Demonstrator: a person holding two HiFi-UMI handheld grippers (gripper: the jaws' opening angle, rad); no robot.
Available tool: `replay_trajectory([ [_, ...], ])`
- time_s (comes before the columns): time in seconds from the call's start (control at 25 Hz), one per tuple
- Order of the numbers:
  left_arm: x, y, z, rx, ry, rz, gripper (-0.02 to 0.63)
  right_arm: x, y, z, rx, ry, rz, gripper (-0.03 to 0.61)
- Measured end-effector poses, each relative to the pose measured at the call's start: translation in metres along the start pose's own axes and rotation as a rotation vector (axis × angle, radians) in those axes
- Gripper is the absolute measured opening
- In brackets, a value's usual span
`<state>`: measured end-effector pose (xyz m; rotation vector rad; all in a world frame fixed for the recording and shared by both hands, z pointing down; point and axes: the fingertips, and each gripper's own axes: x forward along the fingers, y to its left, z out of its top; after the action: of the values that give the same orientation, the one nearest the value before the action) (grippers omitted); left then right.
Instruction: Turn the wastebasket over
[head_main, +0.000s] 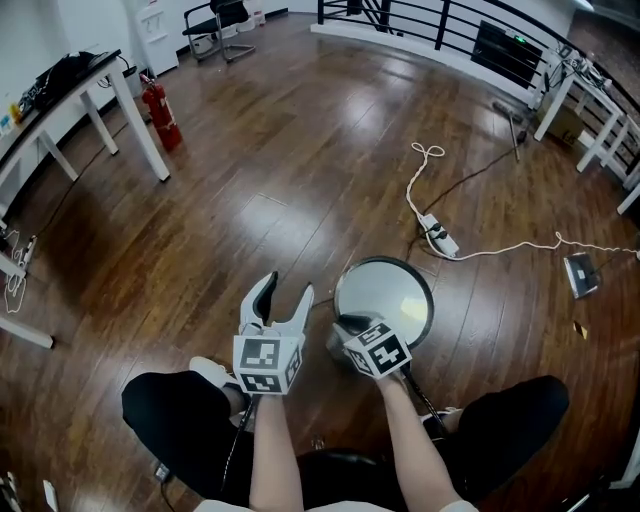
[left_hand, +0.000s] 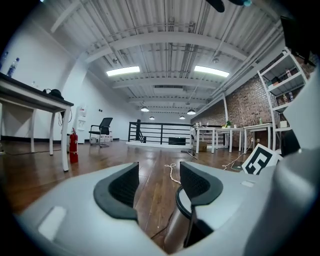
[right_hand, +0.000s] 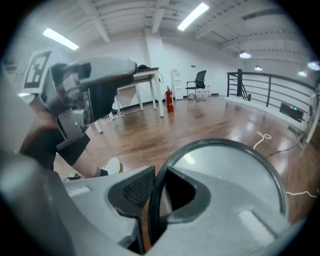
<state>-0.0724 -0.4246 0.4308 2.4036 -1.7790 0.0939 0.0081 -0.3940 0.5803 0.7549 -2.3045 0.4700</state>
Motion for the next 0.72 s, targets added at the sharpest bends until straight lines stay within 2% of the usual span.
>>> replay_trajectory([
  [0.12, 0.001, -0.002, 0.001, -0.005, -0.005, -0.001, 0.281, -0.020, -0.010, 0.019, 0.029, -0.095, 0.011, 0.052],
  [0.2, 0.003, -0.006, 0.000, -0.003, -0.003, -0.010, 0.282, -0.037, -0.018, 0.029, 0.099, -0.178, 0.041, 0.049],
  [0.36, 0.005, -0.014, -0.006, -0.005, 0.008, -0.032, 0.282, -0.070, -0.049, 0.032, 0.311, -0.353, 0.093, 0.043],
  [0.48, 0.007, -0.015, -0.012, -0.029, 0.025, -0.044, 0.281, -0.081, -0.085, 0.004, 0.480, -0.430, 0.074, 0.040],
  [0.56, 0.007, -0.013, -0.017, -0.043, 0.038, -0.045, 0.282, -0.082, -0.108, -0.030, 0.567, -0.400, 0.004, 0.038],
  [0.68, 0.011, -0.009, -0.035, -0.095, 0.084, -0.048, 0.281, -0.080, -0.137, -0.093, 0.615, -0.260, -0.141, 0.037],
  [0.72, 0.015, -0.008, -0.046, -0.119, 0.113, -0.051, 0.282, -0.078, -0.143, -0.113, 0.634, -0.224, -0.173, 0.013],
])
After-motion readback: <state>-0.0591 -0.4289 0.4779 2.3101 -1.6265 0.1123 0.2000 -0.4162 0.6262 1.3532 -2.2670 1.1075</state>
